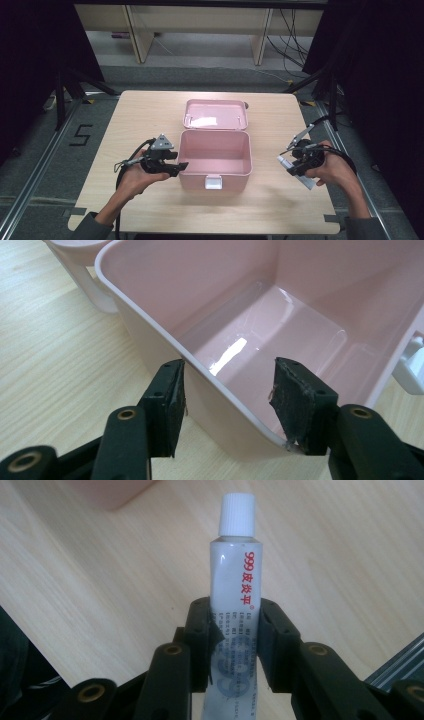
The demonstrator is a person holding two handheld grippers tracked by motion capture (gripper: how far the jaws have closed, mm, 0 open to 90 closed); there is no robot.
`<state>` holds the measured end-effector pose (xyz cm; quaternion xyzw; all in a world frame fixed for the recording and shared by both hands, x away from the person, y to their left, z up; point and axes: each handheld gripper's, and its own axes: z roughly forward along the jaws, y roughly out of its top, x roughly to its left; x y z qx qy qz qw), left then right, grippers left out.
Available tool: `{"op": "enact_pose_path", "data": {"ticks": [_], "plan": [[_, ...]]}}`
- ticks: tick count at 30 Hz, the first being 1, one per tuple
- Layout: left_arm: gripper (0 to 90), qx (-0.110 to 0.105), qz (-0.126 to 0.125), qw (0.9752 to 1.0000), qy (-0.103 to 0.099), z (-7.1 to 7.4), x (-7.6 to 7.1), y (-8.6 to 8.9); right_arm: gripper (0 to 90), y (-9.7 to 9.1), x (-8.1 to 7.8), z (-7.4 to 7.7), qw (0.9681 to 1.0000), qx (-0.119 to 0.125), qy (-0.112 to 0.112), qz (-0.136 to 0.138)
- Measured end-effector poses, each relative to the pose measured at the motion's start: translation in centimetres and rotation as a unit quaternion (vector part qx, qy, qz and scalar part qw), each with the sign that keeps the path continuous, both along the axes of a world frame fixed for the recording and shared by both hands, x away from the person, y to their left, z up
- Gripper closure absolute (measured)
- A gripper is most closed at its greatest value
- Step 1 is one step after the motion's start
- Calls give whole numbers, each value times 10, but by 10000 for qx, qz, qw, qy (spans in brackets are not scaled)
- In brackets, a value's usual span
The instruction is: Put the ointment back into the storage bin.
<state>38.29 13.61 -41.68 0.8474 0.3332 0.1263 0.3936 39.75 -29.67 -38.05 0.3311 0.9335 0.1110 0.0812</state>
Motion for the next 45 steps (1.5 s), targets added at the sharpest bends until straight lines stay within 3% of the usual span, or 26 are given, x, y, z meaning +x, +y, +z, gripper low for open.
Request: {"op": "enact_pose_path", "data": {"ticks": [6,14,16,27,36,45], "plan": [[465,10,-2,10000,8,0,0,0,703,11,5,21,9999,106,-101,-76],[460,60,14,10000,-53,-1,2,-1,703,33,10,48,9991,103,-380,121],[460,13,-6,10000,17,-1,1,-1,703,39,10,54,9989,134,-409,201],[457,6,-5,10000,12,-1,1,-1,703,82,16,78,9957,218,-534,721],[455,19,-9,10000,10,-1,2,-1,703,115,18,84,9912,288,-515,1181],[452,15,-6,10000,22,-2,2,-1,703,139,21,78,9863,321,-408,1568]]}}
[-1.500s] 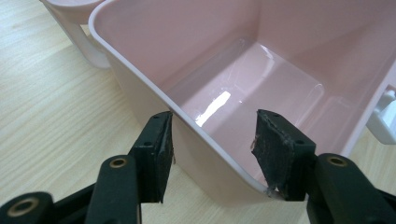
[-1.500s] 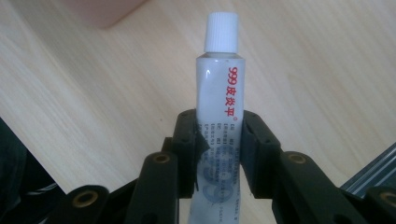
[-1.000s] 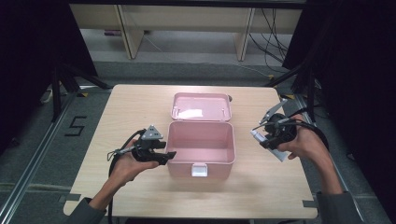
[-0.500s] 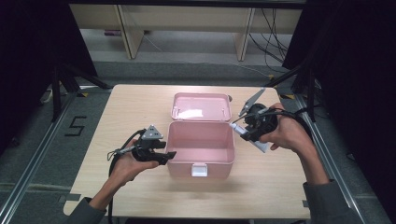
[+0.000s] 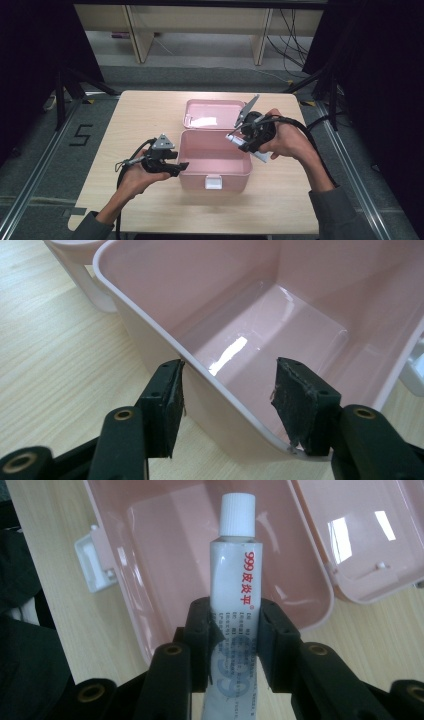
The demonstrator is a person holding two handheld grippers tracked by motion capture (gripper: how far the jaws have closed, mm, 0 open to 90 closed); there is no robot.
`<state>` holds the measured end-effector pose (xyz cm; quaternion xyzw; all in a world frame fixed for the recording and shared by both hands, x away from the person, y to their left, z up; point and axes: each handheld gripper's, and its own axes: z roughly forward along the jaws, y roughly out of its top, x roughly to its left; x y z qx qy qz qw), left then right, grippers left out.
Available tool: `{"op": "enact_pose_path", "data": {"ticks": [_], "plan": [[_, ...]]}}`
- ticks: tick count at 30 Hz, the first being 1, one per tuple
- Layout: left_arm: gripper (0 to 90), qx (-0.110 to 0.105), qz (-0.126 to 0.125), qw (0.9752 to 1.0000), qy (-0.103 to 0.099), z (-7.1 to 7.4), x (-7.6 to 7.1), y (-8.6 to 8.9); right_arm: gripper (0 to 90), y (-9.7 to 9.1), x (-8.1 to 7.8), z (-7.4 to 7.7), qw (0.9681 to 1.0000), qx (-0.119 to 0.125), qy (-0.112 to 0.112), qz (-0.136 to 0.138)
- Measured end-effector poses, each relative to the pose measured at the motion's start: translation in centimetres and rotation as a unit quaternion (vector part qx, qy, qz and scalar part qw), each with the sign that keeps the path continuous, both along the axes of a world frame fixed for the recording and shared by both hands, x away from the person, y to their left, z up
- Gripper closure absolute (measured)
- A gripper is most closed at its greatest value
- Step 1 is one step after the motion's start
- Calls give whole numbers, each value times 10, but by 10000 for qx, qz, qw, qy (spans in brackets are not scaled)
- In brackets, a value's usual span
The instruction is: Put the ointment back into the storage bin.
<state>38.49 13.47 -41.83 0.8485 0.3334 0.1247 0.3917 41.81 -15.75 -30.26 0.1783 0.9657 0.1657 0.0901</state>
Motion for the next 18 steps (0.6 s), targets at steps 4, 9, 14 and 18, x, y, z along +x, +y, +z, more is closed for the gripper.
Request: {"op": "enact_pose_path", "data": {"ticks": [4,9,14,18], "plan": [[451,-3,5,10000,2,0,0,0,703,12,0,-3,9997,-7,196,152],[448,21,27,10000,-9,-1,0,0,703,23,1,-10,9993,-88,244,253],[448,24,20,10000,-13,-1,1,0,703,32,2,-18,9990,-138,225,364],[448,32,-3,10000,-6,-1,1,0,702,38,3,-22,9985,-55,320,434]]}}
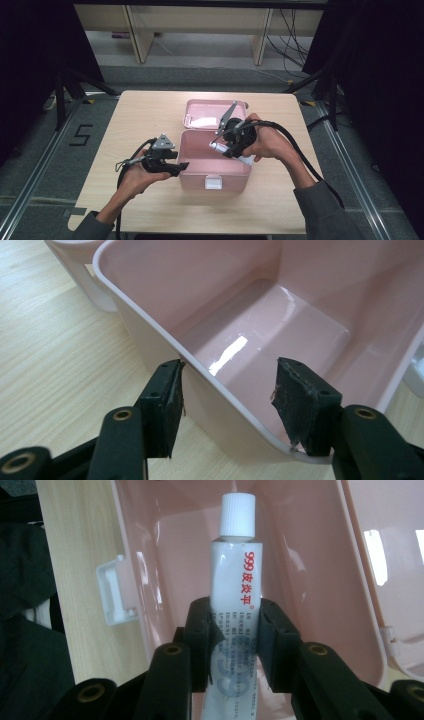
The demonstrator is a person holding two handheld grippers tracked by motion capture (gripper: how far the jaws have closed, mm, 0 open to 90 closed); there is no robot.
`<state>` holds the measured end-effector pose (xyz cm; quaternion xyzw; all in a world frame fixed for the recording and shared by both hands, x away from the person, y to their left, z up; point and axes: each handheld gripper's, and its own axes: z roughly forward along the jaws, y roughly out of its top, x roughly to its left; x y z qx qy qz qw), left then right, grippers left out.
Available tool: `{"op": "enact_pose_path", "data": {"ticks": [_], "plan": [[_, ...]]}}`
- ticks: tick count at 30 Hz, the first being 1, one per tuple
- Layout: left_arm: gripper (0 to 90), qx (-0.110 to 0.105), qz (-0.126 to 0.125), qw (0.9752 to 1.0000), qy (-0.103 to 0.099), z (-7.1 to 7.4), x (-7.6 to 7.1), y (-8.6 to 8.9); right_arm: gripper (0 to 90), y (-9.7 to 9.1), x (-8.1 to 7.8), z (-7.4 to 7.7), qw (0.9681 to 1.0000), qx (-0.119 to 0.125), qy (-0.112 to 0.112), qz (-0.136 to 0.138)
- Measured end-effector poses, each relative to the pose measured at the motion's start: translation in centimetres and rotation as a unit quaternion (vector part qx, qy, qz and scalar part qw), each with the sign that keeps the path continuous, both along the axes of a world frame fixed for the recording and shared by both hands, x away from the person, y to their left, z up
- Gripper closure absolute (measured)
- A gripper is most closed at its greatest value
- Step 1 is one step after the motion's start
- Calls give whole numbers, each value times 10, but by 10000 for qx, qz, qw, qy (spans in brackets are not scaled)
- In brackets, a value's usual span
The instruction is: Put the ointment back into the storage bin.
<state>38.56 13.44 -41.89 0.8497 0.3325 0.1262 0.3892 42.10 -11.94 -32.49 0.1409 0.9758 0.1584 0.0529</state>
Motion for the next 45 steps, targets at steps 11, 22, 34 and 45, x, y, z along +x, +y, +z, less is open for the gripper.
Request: {"op": "enact_pose_path", "data": {"ticks": [11,22,34,45], "plan": [[449,3,-6,10000,-3,0,0,0,703,8,2,-10,9995,-132,-32,271],[450,9,-6,10000,-5,0,0,0,703,11,4,-24,9980,-303,3,554],[450,5,4,10000,-4,0,0,0,702,17,3,-41,9962,-470,136,721],[450,5,2,10000,-4,0,0,0,702,18,4,-54,9951,-484,287,816]]}}
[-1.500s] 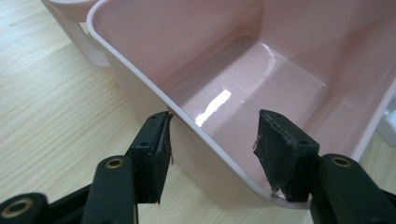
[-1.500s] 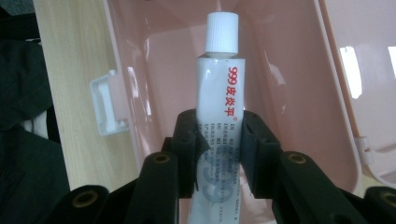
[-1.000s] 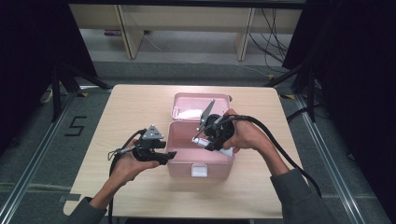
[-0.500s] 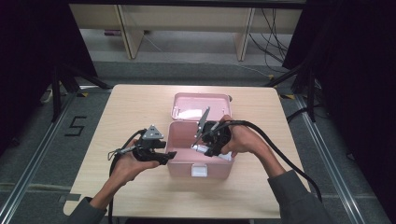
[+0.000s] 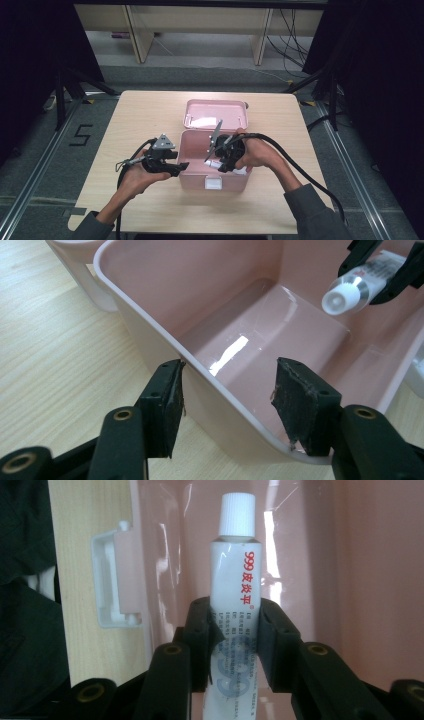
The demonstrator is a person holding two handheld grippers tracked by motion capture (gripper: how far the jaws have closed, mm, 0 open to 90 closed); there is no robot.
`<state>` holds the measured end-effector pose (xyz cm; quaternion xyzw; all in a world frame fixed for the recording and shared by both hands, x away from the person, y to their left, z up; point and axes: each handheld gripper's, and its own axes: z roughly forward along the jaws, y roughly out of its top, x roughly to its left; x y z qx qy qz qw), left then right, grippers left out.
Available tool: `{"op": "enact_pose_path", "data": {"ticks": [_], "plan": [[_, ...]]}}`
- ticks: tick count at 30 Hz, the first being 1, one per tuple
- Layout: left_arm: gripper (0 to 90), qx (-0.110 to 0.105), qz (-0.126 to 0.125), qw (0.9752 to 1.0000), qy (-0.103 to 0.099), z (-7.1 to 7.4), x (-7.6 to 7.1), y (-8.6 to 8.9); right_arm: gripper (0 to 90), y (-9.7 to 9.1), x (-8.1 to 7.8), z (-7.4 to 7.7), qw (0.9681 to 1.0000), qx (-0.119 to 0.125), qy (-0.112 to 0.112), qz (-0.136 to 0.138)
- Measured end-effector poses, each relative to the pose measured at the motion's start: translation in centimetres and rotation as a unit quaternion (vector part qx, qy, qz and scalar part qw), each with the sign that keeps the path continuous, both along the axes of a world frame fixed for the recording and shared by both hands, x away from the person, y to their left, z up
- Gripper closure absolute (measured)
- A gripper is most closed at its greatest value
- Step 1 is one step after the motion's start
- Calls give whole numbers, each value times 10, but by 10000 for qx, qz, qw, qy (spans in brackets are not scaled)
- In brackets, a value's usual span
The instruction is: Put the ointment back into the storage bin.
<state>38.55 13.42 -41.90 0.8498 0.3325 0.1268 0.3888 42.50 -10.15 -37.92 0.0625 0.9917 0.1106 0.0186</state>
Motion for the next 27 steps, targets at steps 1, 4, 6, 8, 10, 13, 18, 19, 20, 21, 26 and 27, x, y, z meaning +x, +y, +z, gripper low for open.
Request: {"op": "enact_pose_path", "data": {"ticks": [1,4,6,8,10,13,18,19,20,21,26,27], "plan": [[450,1,-2,10000,-1,0,0,0,702,-2,2,-3,9999,42,-30,88],[450,5,-4,10000,-5,0,0,0,702,-3,0,-8,9999,-91,29,-46],[451,2,-3,10000,-5,0,0,0,702,-4,1,-11,9999,-69,76,-57],[452,5,-8,10000,-6,0,0,0,702,-4,4,-13,9999,-28,45,156],[452,19,8,10000,-27,0,0,0,702,-4,2,-14,9999,-26,112,-34],[452,8,15,10000,-28,0,0,0,702,-4,5,-17,9999,-33,160,41],[452,6,14,10000,-26,0,0,0,701,-4,9,-21,9997,31,179,166],[452,12,10,10000,-30,0,0,0,701,-5,9,-22,9997,40,193,147],[452,10,13,10000,-22,0,0,-1,701,-5,10,-23,9997,53,213,134],[452,-1,18,10000,-26,0,0,-1,701,-5,9,-22,9997,5,229,0],[452,-2,17,10000,-23,0,0,-1,701,-3,10,-24,9995,-42,290,-69],[452,1,15,10000,-21,0,0,-1,701,-3,10,-25,9995,-50,312,-68]]}}
